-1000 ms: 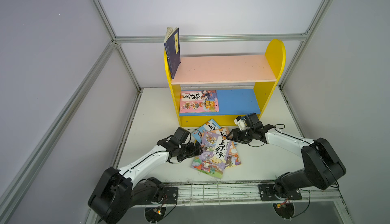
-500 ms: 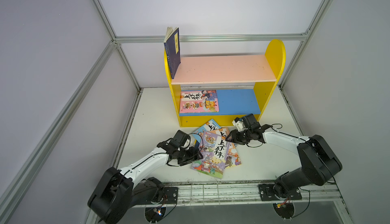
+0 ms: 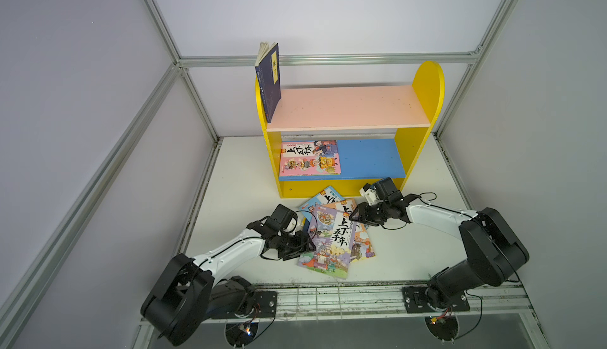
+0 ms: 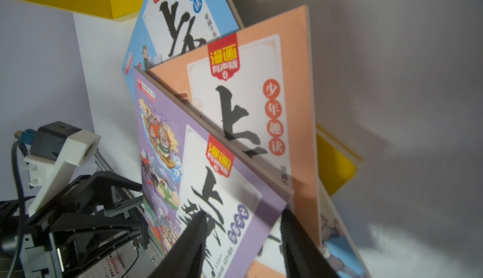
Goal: Stacking books/files
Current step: Pick up the books.
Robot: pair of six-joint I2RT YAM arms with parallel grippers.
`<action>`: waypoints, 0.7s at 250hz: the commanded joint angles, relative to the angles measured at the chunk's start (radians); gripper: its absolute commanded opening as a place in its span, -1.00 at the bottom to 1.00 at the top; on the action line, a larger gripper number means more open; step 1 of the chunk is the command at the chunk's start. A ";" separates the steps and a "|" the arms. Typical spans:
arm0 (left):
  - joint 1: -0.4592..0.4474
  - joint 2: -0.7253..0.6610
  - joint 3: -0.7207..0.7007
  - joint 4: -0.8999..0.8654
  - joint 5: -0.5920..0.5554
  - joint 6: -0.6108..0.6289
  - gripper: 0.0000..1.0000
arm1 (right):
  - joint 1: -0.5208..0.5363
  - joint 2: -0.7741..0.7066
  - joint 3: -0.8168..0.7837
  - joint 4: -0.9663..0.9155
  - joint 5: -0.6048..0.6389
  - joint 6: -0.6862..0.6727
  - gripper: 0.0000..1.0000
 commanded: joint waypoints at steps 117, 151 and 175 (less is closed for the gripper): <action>0.005 0.001 -0.042 0.113 0.083 -0.004 -0.71 | 0.036 0.017 0.021 0.002 0.035 0.024 -0.02; 0.009 -0.021 -0.051 0.121 0.088 -0.018 -1.00 | 0.041 0.018 0.019 0.005 0.039 0.028 -0.02; 0.011 -0.046 -0.053 0.122 0.094 -0.025 -1.00 | 0.044 0.016 0.017 0.007 0.041 0.032 -0.02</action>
